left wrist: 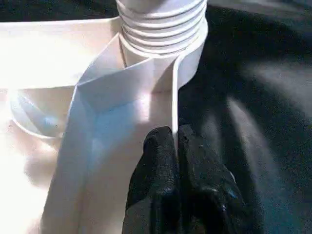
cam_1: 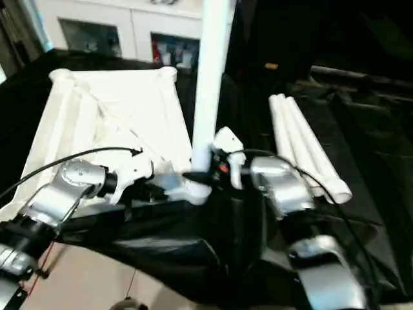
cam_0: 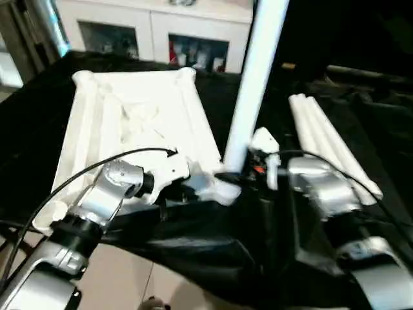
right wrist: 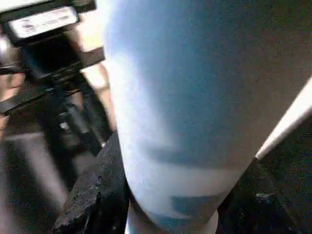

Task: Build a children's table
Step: Insert table leg to table base

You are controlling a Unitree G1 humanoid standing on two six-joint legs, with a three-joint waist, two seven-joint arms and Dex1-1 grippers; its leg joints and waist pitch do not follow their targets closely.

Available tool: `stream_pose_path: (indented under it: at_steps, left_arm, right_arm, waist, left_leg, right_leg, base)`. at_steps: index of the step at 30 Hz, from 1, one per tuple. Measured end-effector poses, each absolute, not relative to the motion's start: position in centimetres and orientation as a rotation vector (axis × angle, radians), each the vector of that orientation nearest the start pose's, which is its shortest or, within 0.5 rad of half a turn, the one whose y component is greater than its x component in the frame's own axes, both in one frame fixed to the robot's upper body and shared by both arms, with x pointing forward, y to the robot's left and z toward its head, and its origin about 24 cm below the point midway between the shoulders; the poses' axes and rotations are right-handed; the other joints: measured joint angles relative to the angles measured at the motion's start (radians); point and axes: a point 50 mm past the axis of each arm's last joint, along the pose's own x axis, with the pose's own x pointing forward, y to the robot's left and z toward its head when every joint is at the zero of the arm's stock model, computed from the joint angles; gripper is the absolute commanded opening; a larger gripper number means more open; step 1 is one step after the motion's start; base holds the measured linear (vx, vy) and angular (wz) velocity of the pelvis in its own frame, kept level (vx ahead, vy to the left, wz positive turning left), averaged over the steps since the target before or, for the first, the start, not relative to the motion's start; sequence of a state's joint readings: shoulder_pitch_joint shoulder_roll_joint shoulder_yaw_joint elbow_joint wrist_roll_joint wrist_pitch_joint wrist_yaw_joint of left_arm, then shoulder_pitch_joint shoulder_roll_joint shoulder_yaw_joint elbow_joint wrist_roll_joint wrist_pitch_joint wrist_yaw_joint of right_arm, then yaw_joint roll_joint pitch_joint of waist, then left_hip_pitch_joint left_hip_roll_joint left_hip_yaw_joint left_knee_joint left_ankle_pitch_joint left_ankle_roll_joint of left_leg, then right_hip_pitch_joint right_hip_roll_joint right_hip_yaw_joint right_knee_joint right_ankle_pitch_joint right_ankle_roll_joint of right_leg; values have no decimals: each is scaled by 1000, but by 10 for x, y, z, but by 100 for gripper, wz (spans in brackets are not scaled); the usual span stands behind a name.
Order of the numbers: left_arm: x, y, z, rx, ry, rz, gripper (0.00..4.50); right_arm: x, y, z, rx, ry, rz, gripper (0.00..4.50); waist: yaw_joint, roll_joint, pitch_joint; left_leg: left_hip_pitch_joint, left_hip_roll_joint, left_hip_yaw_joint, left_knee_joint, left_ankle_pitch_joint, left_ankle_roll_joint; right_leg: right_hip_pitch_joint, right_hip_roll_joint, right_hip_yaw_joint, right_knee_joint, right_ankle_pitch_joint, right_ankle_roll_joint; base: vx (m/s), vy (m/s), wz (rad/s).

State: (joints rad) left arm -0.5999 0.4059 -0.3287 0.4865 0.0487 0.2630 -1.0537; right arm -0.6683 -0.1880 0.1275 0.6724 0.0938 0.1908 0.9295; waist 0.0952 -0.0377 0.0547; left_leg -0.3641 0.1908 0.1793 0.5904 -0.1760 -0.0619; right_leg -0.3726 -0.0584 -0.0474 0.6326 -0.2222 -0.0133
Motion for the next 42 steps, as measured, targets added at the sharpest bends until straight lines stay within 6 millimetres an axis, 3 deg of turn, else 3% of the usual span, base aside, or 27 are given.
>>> stream_pose_path:
  at_steps: [5, 12, 24, 26, 33, 38, 42]
  left_arm:
    - [343, 112, 58, 426, 531, -1002, 0]
    - [355, 83, 58, 381, 555, -876, 0]
    - [358, 80, 60, 391, 557, -865, 0]
    - [358, 80, 60, 391, 556, -865, 0]
    - [359, 86, 61, 405, 533, -871, 0]
    - [358, 93, 62, 412, 518, -886, 0]
    - [354, 100, 64, 424, 484, -918, 0]
  right_arm:
    - [364, -90, 64, -24, 318, 717, 189]
    - [379, -88, 66, 23, 348, 467, 189]
    - [382, -86, 68, 30, 345, 449, 189]
    - [383, -86, 69, 33, 344, 448, 245]
    - [381, -85, 65, 105, 357, 487, 288]
    - [380, -83, 69, 120, 340, 560, 354]
    - [376, -89, 73, 78, 320, 670, 364]
  waist:
    - [-19, -2, 0]
    - [-19, -2, 0]
    - [-18, 0, -2]
    - [-18, 0, -2]
    - [-21, 3, 1]
    - [-31, 7, 3]
    - [-33, 13, 7]
  left_leg:
    - [0, -1, -1, -1, 1, -1]
    - [-1, -1, -1, -1, 1, -1]
    - [0, -1, -1, -5, 1, -2]
    - [0, -1, -1, -5, 1, -2]
    - [-2, -1, -1, -6, 1, -1]
    - [-2, -1, -1, -11, 1, -2]
    - [-4, -1, -1, -15, 3, -5]
  right_leg:
    - [-7, -1, 0, -2, -2, 3]
    - [-8, -1, 1, -2, 1, 0]
    - [-8, -1, 0, -3, 7, -3]
    - [-8, -1, 0, -3, 7, -3]
    - [-11, -1, 0, -4, 7, -4]
    - [-12, 0, -1, -5, 7, -4]
    - [-13, 0, -3, -7, 7, -4]
  base:
    - [-21, 1, -4]
    - [0, 0, 0]
    - [0, 0, 0]
    - [0, 0, 0]
    - [0, 0, 0]
    - [0, 0, 0]
    - [0, 0, 0]
